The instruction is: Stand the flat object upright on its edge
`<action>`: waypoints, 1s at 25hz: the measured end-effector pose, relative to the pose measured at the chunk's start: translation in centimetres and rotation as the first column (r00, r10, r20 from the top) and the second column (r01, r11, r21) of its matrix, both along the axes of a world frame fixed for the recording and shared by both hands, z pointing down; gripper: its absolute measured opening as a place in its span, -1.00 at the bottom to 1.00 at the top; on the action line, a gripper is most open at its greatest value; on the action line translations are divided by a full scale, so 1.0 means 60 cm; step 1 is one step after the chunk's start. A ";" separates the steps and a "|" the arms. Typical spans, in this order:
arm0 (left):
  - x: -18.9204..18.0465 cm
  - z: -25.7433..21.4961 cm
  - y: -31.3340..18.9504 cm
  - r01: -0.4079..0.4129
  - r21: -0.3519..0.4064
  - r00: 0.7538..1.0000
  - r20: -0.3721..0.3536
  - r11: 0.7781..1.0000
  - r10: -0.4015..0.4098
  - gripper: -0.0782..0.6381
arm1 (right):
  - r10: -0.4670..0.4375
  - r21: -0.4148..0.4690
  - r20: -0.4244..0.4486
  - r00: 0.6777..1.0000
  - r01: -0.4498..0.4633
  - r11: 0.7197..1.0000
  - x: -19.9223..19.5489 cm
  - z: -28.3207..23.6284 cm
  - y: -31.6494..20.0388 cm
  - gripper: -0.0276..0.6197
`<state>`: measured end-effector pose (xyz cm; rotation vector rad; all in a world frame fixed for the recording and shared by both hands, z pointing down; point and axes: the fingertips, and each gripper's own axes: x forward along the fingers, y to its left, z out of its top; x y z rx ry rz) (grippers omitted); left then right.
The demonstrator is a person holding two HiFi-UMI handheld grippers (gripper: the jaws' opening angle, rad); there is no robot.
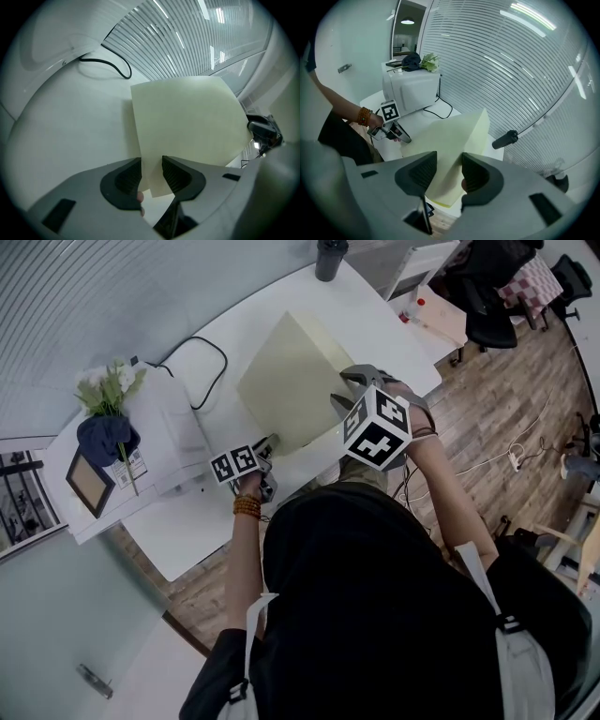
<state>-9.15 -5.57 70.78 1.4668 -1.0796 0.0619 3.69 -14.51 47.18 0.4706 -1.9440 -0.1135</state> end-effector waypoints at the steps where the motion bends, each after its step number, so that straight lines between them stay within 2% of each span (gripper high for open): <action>1: 0.001 0.001 0.000 0.000 -0.002 1.000 -0.001 1.000 0.000 -0.41 | -0.008 0.009 -0.009 1.000 0.008 1.000 -0.004 -0.002 0.002 -0.42; 9: 0.004 0.012 0.001 0.007 -0.023 1.000 -0.028 1.000 -0.007 -0.32 | -0.056 0.039 -0.033 0.998 0.058 0.998 -0.032 -0.021 0.024 -0.42; 18: 0.007 0.023 0.001 -0.021 -0.049 0.999 -0.029 0.999 0.020 -0.31 | -0.126 0.052 -0.054 0.991 0.129 0.990 -0.079 -0.043 0.064 -0.42; 22: 0.019 0.032 -0.001 -0.071 -0.057 0.997 0.026 0.996 0.072 -0.30 | -0.165 0.061 -0.096 0.982 0.171 0.983 -0.107 -0.048 0.090 -0.42; 25: 0.023 0.055 0.005 -0.125 -0.105 0.982 0.127 0.987 0.138 -0.36 | -0.205 0.012 -0.064 0.977 0.206 0.979 -0.139 -0.052 0.127 -0.42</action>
